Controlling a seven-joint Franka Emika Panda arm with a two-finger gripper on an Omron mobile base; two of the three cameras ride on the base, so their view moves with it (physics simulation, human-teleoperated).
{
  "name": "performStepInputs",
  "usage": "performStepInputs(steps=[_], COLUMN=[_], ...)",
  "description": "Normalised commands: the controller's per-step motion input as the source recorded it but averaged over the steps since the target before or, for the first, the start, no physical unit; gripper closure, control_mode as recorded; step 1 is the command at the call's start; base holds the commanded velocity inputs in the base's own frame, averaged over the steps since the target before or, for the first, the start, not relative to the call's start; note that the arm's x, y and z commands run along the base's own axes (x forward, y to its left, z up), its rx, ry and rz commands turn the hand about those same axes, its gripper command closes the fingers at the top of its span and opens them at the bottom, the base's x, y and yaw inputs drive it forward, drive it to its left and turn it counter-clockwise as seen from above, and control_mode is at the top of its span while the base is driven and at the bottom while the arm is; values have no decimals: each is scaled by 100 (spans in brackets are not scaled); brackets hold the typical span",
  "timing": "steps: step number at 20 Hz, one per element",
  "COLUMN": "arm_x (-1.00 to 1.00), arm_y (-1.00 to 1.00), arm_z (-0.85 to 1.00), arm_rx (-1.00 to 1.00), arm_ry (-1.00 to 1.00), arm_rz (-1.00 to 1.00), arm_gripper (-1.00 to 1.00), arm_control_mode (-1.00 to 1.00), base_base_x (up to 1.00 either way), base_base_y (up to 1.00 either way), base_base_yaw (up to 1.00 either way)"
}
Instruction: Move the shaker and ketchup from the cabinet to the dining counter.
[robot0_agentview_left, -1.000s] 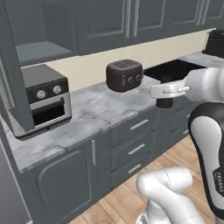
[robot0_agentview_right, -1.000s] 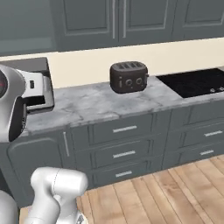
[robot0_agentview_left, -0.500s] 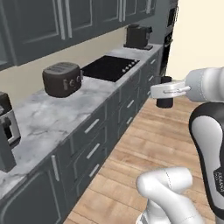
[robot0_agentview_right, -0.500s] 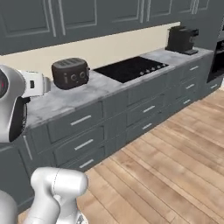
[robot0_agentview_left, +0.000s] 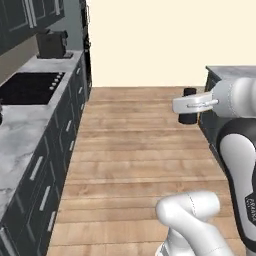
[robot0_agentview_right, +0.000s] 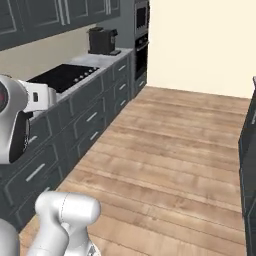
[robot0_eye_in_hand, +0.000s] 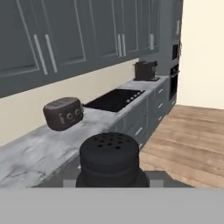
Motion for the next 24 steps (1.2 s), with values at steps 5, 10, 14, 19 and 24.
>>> performStepInputs(steps=[5, 10, 14, 19, 24], arm_x=[0, 0, 0, 0, 0], arm_y=[0, 0, 0, 0, 0], arm_z=[0, 0, 0, 0, 0], arm_rx=[0, 0, 0, 0, 0], arm_ry=[0, 0, 0, 0, 0], arm_rz=[0, 0, 0, 0, 0], arm_gripper=[100, 100, 100, 100, 100], arm_control_mode=[100, 100, 100, 100, 100], base_base_x=[-5, 4, 18, 26, 25], base_base_y=[12, 17, 15, 1, -39], base_base_yaw=[-90, -77, -61, -42, -14])
